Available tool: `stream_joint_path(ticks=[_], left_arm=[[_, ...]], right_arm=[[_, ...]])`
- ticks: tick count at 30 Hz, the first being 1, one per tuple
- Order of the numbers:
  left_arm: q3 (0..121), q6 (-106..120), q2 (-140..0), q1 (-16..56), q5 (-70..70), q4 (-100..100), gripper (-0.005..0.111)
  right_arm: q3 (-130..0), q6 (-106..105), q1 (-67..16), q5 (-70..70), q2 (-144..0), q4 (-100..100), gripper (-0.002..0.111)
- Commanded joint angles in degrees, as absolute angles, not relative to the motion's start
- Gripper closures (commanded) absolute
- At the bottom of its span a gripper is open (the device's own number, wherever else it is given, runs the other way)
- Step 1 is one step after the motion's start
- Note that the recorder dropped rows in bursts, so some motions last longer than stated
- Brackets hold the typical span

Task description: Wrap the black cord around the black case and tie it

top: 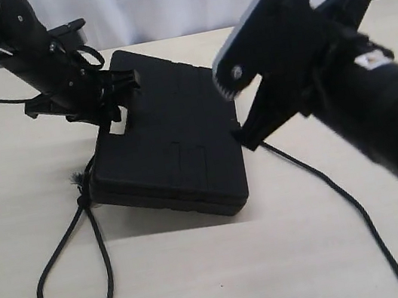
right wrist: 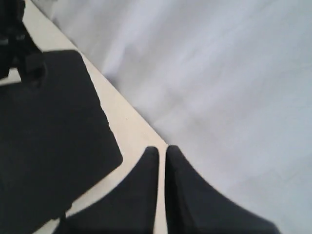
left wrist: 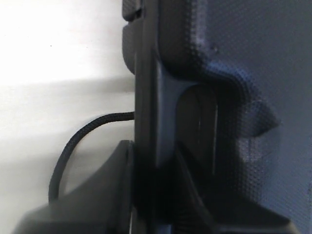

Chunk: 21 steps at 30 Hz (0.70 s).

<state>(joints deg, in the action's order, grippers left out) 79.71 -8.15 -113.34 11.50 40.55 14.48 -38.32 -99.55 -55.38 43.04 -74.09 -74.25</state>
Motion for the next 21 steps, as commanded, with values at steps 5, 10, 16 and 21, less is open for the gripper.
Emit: stream_joint_path(ticks=[5, 10, 16, 21], left_arm=[[80.8, -7.5, -112.0, 11.7, 38.7, 18.4, 0.107], [80.8, -7.3, -112.0, 11.7, 38.7, 20.7, 0.107], [80.8, -7.3, -112.0, 11.7, 39.3, 21.0, 0.107], [80.8, -6.6, -111.8, 11.7, 40.2, 21.8, 0.107]], right_arm=[[-29.2, -88.2, -71.8, 63.6, -87.0, -71.1, 0.104], [-30.1, -80.7, -73.4, 58.5, -96.4, -63.4, 0.103], [-34.5, -73.4, -73.3, 58.0, -102.5, -59.0, 0.071], [-38.1, -71.7, -73.3, 57.1, -106.2, -59.3, 0.017]])
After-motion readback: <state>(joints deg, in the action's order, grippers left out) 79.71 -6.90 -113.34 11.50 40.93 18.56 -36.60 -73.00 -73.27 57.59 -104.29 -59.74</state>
